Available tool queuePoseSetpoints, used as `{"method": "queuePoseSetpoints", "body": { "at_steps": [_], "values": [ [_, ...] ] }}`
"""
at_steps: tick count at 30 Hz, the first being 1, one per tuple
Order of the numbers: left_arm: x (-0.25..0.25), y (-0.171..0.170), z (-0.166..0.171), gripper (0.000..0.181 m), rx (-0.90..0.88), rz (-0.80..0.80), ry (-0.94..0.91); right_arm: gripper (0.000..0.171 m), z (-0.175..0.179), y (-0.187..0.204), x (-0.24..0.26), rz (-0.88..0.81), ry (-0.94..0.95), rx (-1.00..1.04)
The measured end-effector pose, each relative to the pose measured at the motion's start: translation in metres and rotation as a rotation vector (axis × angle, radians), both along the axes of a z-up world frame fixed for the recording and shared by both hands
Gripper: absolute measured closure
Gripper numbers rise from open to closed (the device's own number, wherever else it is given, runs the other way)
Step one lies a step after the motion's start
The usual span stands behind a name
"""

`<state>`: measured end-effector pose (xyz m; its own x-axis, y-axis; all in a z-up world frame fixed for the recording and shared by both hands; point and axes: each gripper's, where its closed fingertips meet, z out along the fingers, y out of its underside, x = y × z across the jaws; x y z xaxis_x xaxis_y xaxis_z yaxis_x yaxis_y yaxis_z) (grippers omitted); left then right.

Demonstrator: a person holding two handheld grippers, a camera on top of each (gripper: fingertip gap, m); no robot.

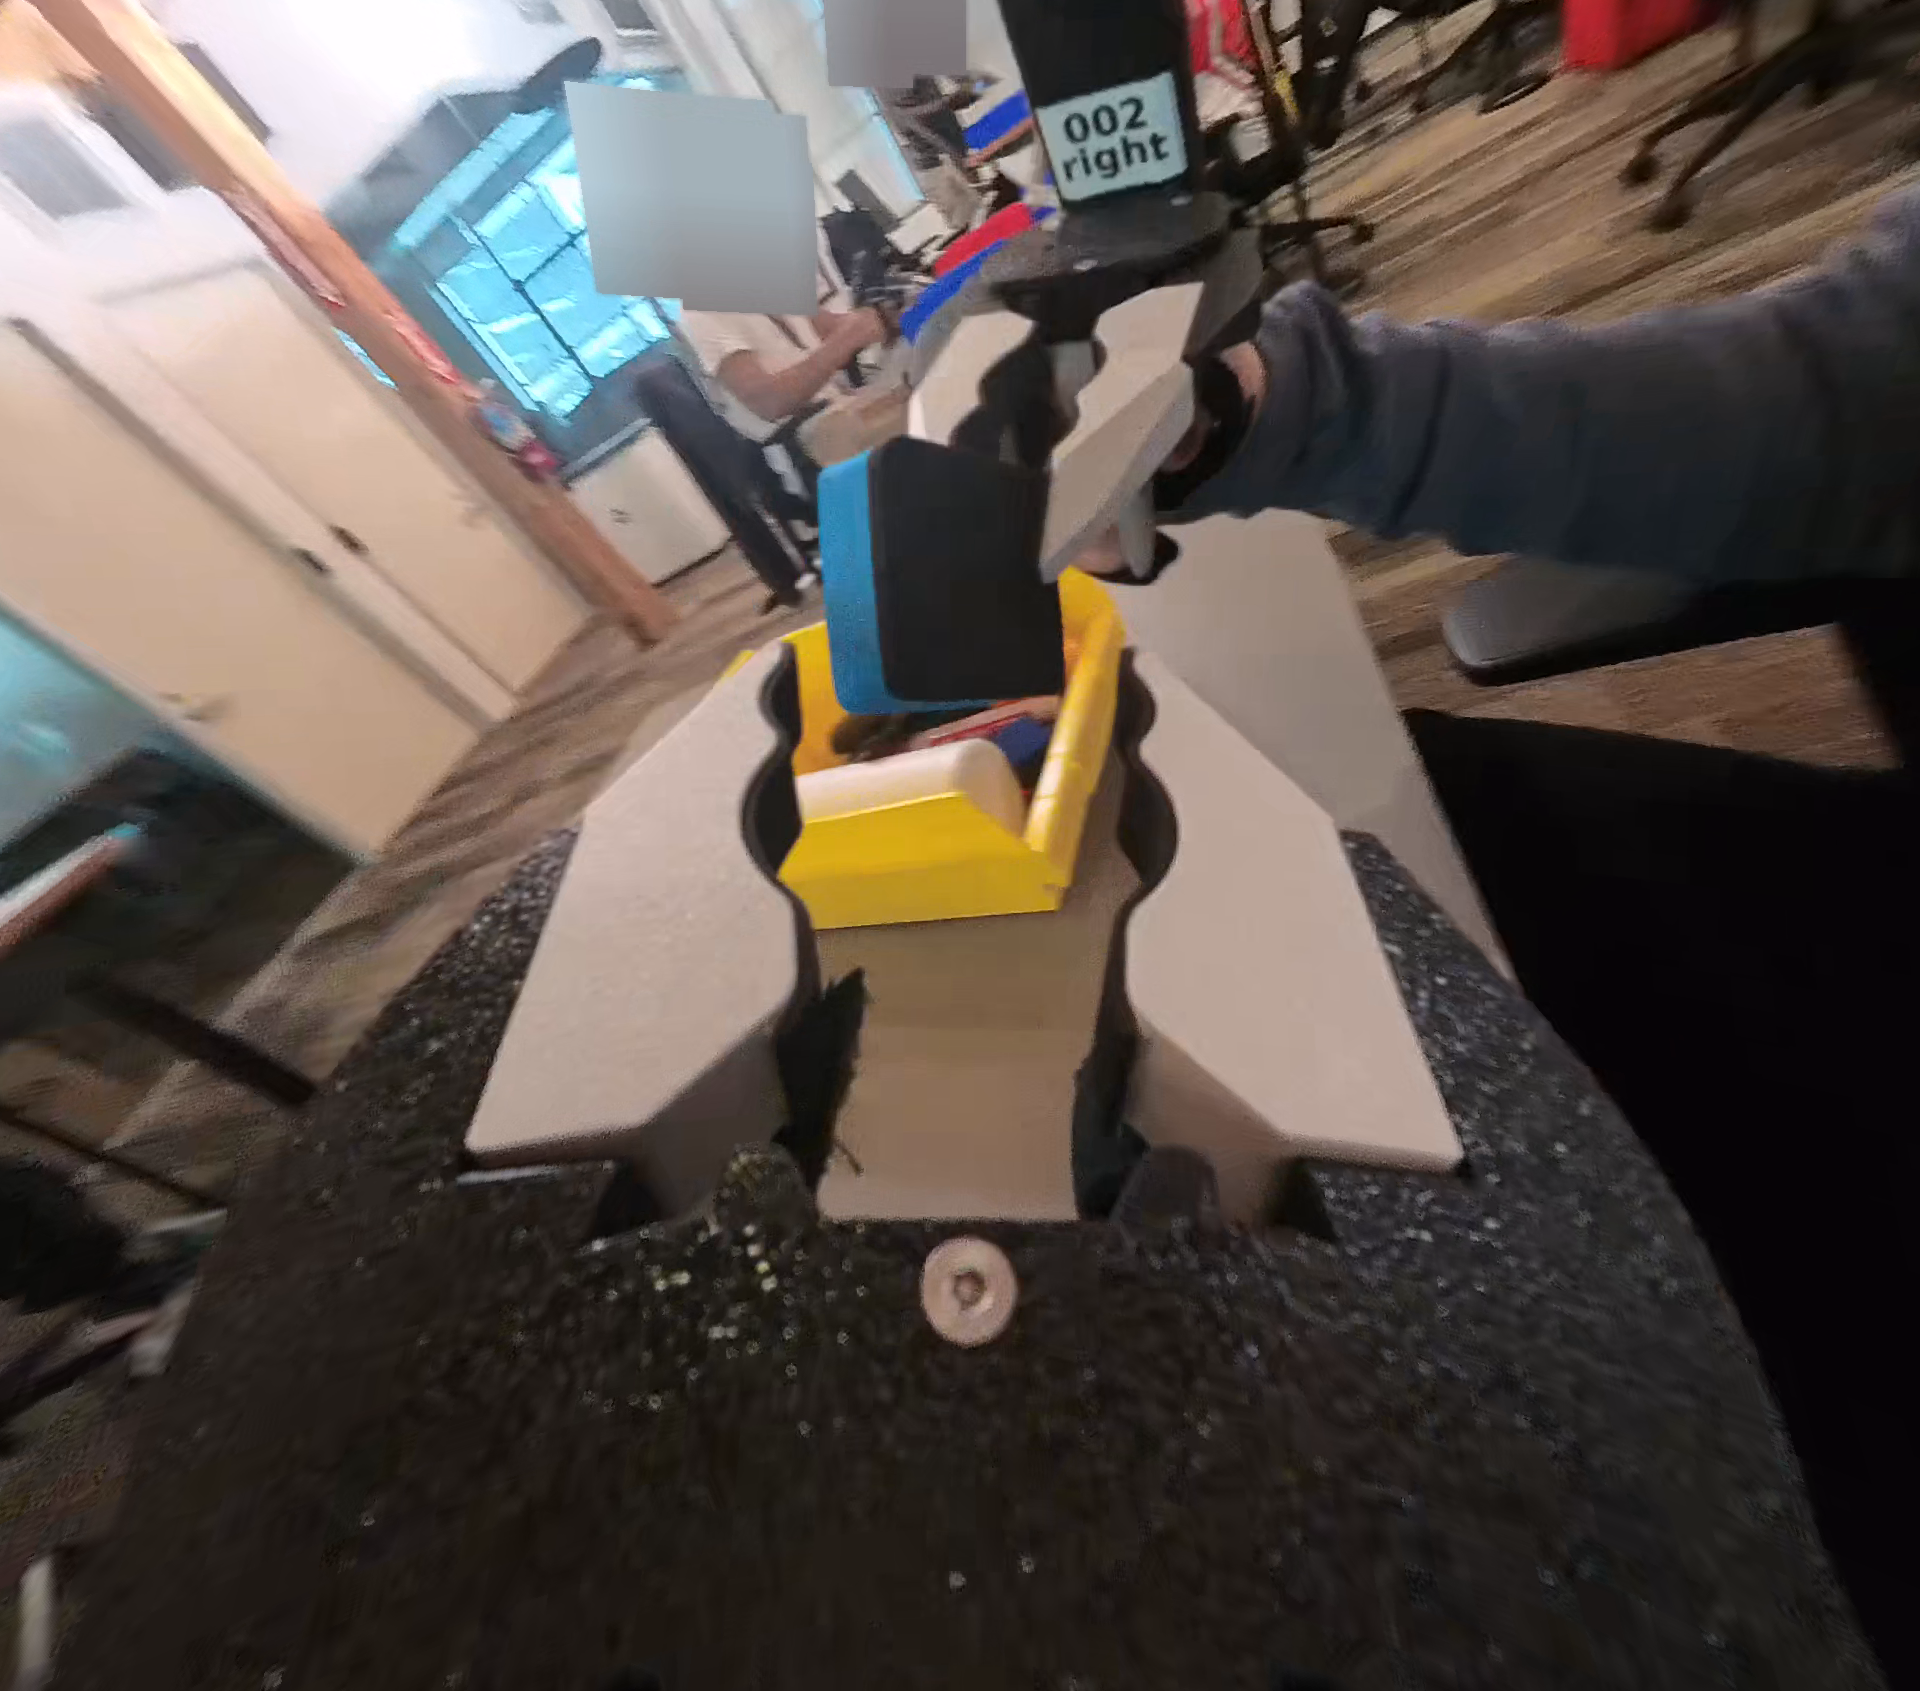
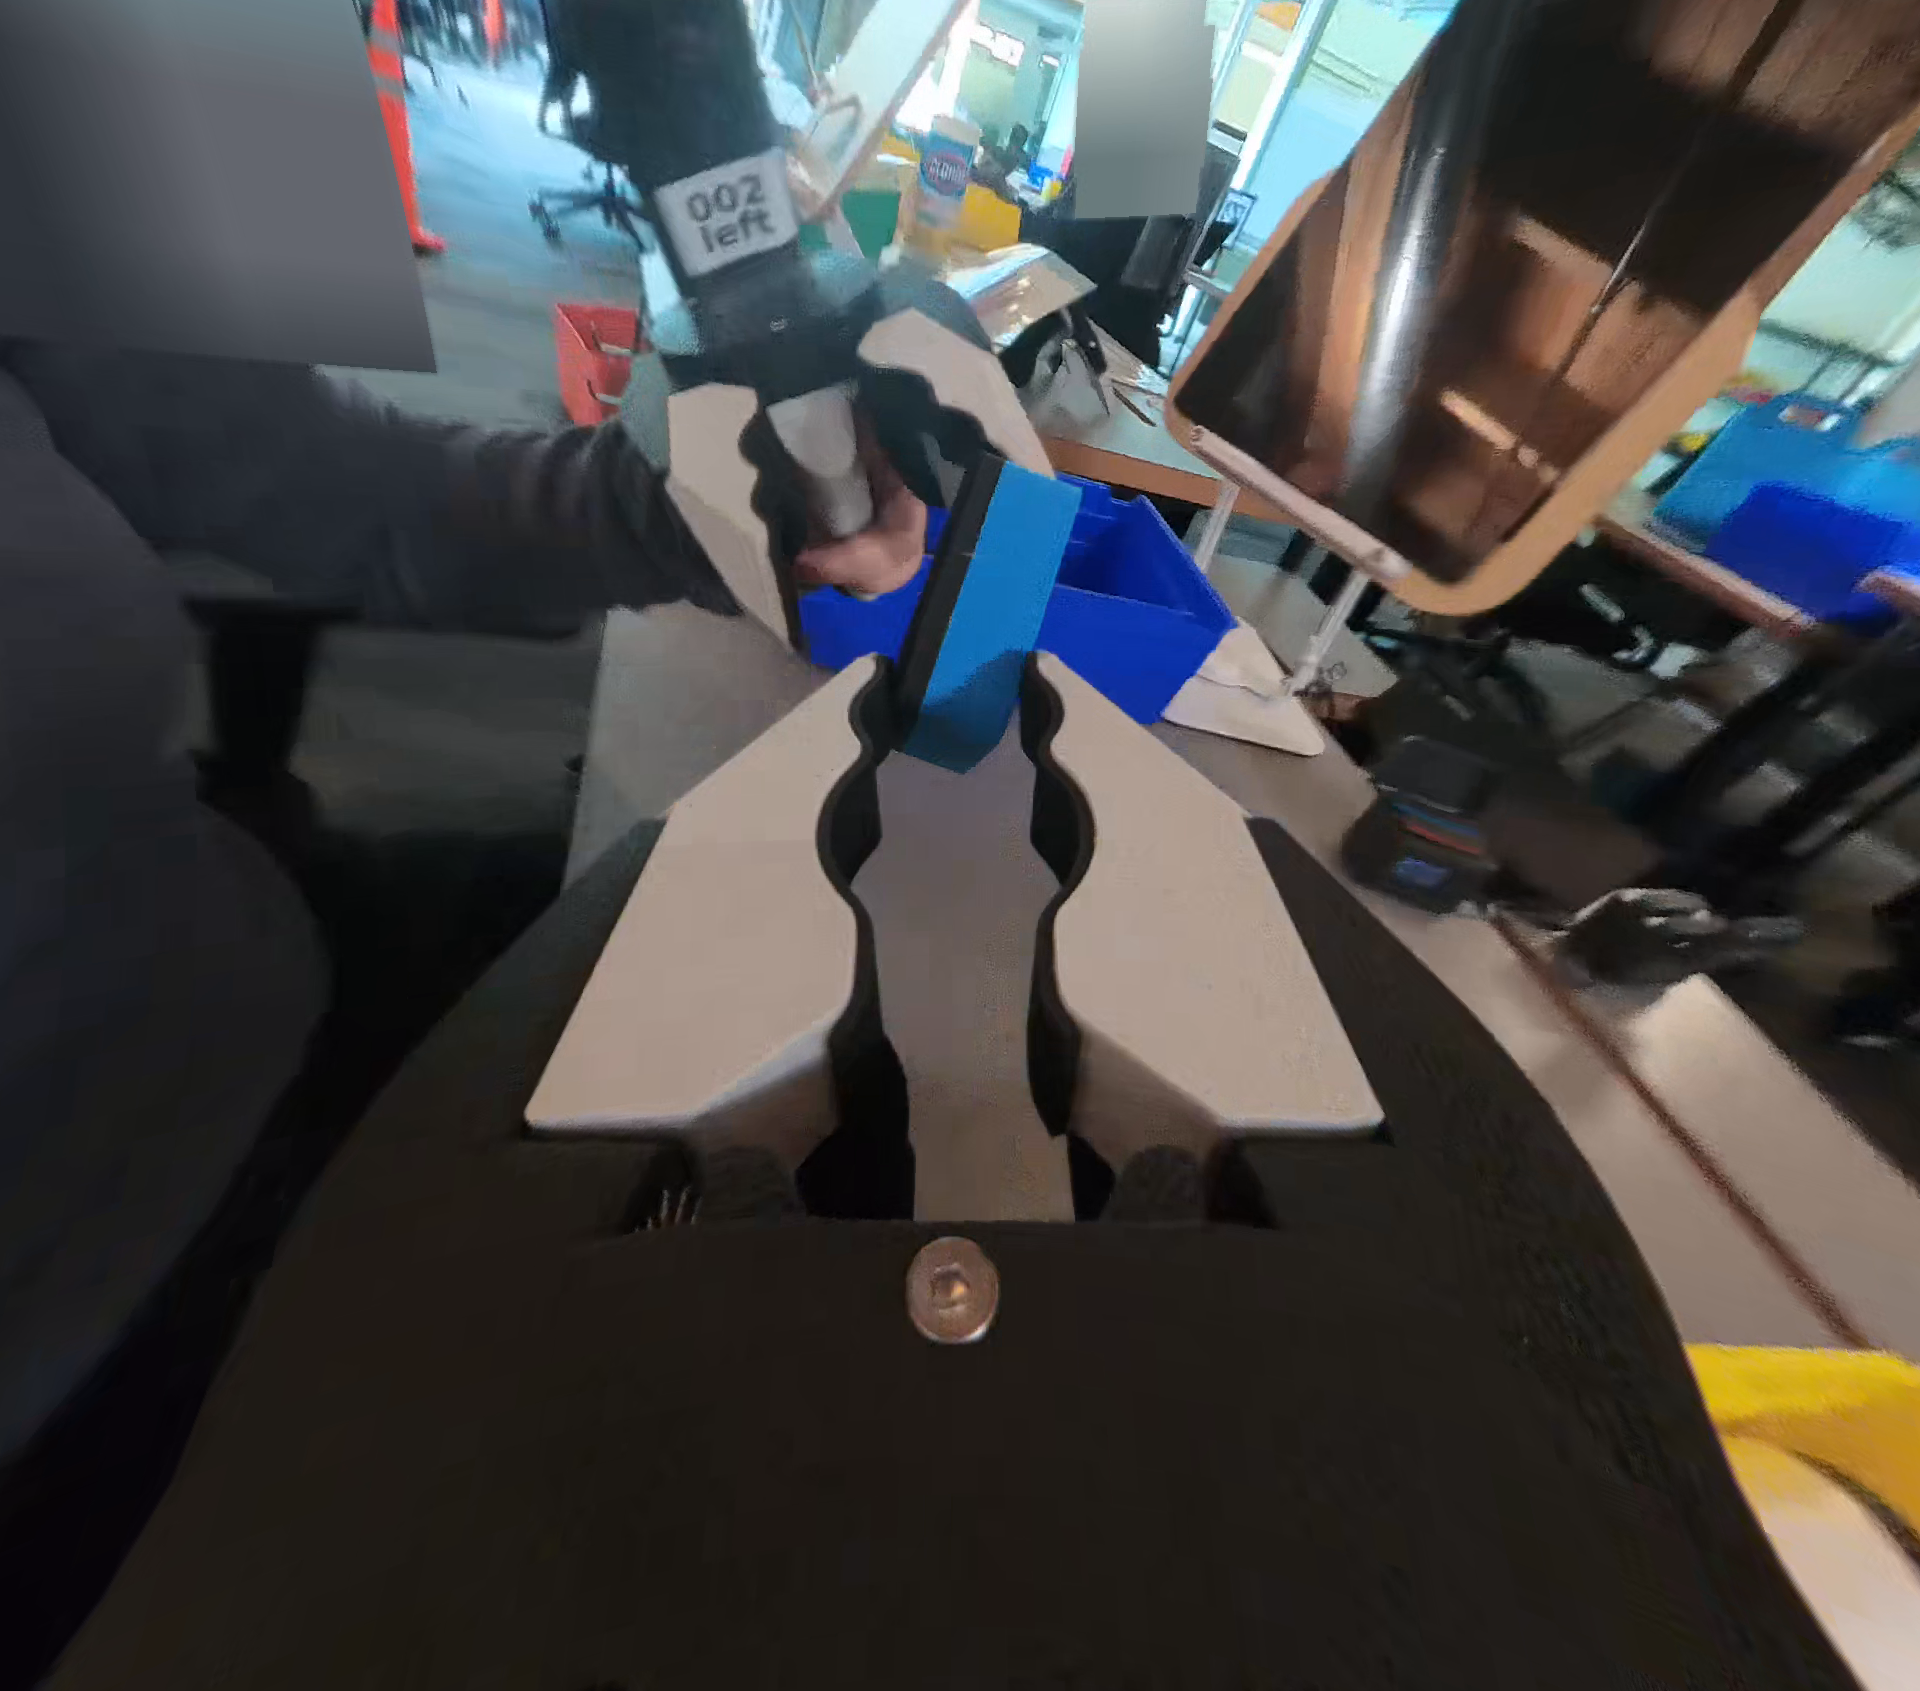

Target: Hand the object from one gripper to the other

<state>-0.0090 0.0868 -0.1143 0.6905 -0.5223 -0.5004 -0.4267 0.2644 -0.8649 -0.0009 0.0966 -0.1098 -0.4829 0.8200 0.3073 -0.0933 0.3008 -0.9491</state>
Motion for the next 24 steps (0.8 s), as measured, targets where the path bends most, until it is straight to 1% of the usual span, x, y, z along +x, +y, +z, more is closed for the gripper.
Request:
{"method": "queuePoseSetpoints", "body": {
  "at_steps": [1, 4, 7, 9, 11, 12, 15, 16, 17, 19, 20, 24],
  "values": [
    [0.003, -0.002, -0.002, 0.131, -0.024, -0.030, -0.015, 0.149, 0.001, -0.004, 0.002, 0.010, 0.020, 0.031],
    [0.005, -0.003, -0.001, 0.146, -0.038, -0.063, -0.056, 0.148, 0.002, -0.013, 0.010, 0.056, 0.067, 0.108],
    [0.004, -0.001, -0.002, 0.147, -0.043, -0.057, -0.069, 0.148, -0.008, -0.014, 0.011, 0.048, 0.054, 0.205],
    [0.007, -0.003, -0.004, 0.146, -0.067, -0.084, -0.083, 0.148, -0.009, -0.017, 0.012, 0.057, 0.055, 0.227],
    [0.011, -0.006, -0.005, 0.156, -0.088, -0.121, -0.092, 0.148, -0.009, -0.017, 0.012, 0.059, 0.051, 0.221],
    [0.010, -0.005, -0.006, 0.157, -0.092, -0.122, -0.096, 0.148, -0.010, -0.017, 0.012, 0.059, 0.046, 0.210],
    [0.002, -0.001, -0.004, 0.160, -0.079, -0.081, -0.096, 0.147, -0.010, -0.007, 0.004, -0.012, 0.026, 0.170],
    [-0.003, 0.001, -0.002, 0.160, -0.057, -0.044, -0.088, 0.144, -0.009, -0.002, 0.000, -0.046, 0.029, 0.157],
    [-0.009, 0.004, -0.001, 0.161, -0.033, -0.001, -0.072, 0.136, -0.008, 0.000, -0.002, -0.066, 0.028, 0.150],
    [-0.022, 0.010, -0.001, 0.161, 0.007, 0.106, 0.009, 0.124, -0.009, 0.006, -0.005, -0.119, 0.019, 0.172],
    [-0.028, 0.012, -0.002, 0.161, 0.034, 0.170, 0.084, 0.121, -0.010, 0.009, -0.007, -0.152, 0.013, 0.207],
    [-0.037, 0.018, -0.013, 0.161, 0.128, 0.353, 0.443, 0.119, -0.021, 0.012, -0.014, -0.266, -0.006, 0.438]
  ]
}}
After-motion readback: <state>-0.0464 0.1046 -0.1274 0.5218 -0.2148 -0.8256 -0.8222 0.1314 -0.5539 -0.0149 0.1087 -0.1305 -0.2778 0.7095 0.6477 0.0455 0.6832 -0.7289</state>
